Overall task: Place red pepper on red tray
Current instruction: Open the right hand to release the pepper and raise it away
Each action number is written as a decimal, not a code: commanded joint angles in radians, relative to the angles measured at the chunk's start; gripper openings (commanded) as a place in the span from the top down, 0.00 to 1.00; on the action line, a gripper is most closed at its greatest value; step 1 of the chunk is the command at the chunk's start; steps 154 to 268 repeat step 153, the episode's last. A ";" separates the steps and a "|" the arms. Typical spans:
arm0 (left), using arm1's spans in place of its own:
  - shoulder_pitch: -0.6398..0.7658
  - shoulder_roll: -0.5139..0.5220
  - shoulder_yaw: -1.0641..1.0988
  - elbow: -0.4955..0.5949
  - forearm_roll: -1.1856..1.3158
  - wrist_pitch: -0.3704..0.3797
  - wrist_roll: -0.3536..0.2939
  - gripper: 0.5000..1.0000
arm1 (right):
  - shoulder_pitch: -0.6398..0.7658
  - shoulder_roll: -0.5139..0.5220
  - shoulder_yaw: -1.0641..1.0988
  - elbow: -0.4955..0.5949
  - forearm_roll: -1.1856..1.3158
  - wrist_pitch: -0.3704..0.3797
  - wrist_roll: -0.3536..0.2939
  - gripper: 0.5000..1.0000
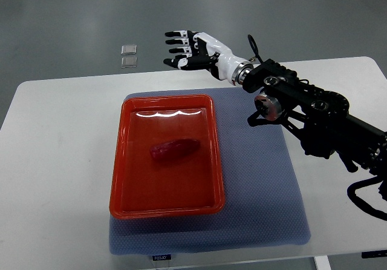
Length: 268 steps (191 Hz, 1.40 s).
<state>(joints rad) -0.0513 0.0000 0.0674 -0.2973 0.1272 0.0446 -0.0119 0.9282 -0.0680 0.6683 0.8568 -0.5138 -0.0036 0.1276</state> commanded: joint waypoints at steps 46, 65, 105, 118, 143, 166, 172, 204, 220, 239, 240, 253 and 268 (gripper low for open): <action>0.002 0.000 0.000 0.006 0.000 0.001 0.001 0.00 | -0.221 0.017 0.413 -0.016 0.340 0.019 0.021 0.17; 0.002 0.000 0.000 0.004 0.000 0.001 0.000 0.00 | -0.259 0.017 0.415 -0.044 0.345 0.039 0.047 0.17; 0.004 0.000 0.000 0.006 0.000 0.001 0.000 0.00 | -0.298 0.017 0.424 -0.119 0.345 0.140 0.069 0.17; 0.004 0.000 0.000 0.006 0.000 0.001 0.000 0.00 | -0.299 0.017 0.424 -0.134 0.345 0.159 0.069 0.17; 0.004 0.000 0.000 0.006 0.000 0.001 0.001 0.00 | -0.298 0.016 0.424 -0.142 0.345 0.171 0.069 0.17; 0.004 0.000 0.000 0.006 0.000 0.001 0.001 0.00 | -0.298 0.016 0.425 -0.140 0.345 0.172 0.069 0.17; 0.004 0.000 0.000 0.006 0.000 0.001 0.001 0.00 | -0.298 0.016 0.425 -0.140 0.345 0.172 0.069 0.17; 0.004 0.000 0.000 0.006 0.000 0.001 0.001 0.00 | -0.298 0.016 0.425 -0.140 0.345 0.172 0.069 0.17; 0.004 0.000 0.000 0.006 0.000 0.001 0.001 0.00 | -0.298 0.016 0.425 -0.140 0.345 0.172 0.069 0.17; 0.004 0.000 0.000 0.006 0.000 0.001 0.001 0.00 | -0.298 0.016 0.425 -0.140 0.345 0.172 0.069 0.17; 0.004 0.000 0.000 0.006 0.000 0.001 0.001 0.00 | -0.298 0.016 0.425 -0.140 0.345 0.172 0.069 0.17; 0.004 0.000 0.000 0.006 0.000 0.001 0.001 0.00 | -0.298 0.016 0.425 -0.140 0.345 0.172 0.069 0.17; 0.004 0.000 0.000 0.006 0.000 0.001 0.001 0.00 | -0.298 0.016 0.425 -0.140 0.345 0.172 0.069 0.17</action>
